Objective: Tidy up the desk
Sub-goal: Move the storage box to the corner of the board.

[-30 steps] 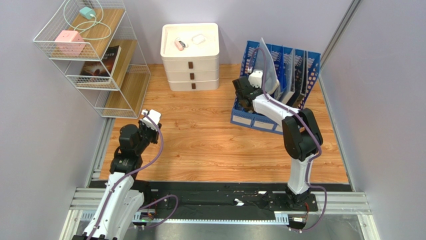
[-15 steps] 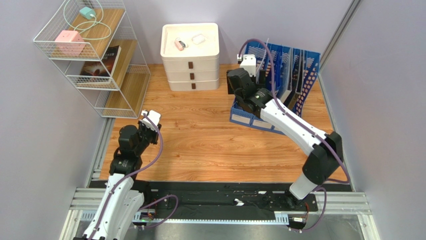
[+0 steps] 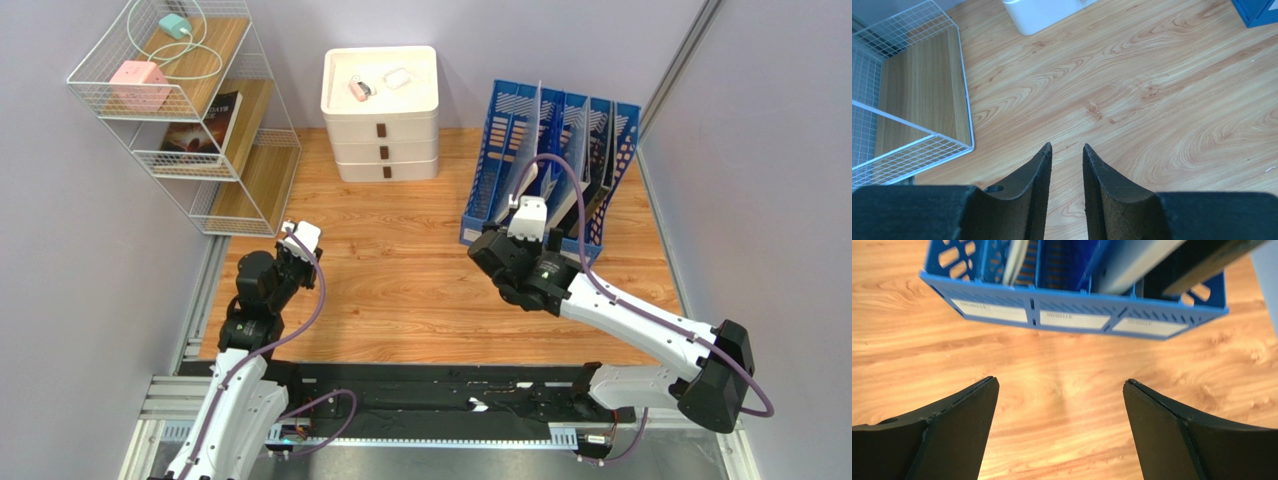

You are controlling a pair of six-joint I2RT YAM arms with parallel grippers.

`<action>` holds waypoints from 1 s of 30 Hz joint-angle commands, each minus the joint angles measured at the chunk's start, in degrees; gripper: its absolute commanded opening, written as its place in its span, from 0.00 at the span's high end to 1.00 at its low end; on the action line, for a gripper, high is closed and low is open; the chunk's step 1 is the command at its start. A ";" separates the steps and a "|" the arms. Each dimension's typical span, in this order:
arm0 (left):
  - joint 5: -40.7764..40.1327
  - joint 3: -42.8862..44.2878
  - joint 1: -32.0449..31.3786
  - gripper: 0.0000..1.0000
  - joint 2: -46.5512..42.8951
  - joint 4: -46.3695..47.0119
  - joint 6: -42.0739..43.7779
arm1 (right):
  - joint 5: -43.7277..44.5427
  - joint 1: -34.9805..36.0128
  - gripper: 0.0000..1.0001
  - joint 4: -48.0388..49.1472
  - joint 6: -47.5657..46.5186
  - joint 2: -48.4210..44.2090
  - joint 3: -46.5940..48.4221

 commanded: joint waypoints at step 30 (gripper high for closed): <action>2.12 0.14 0.40 0.64 0.07 0.45 1.05 | 4.24 -14.10 0.00 -22.00 54.23 25.42 -2.04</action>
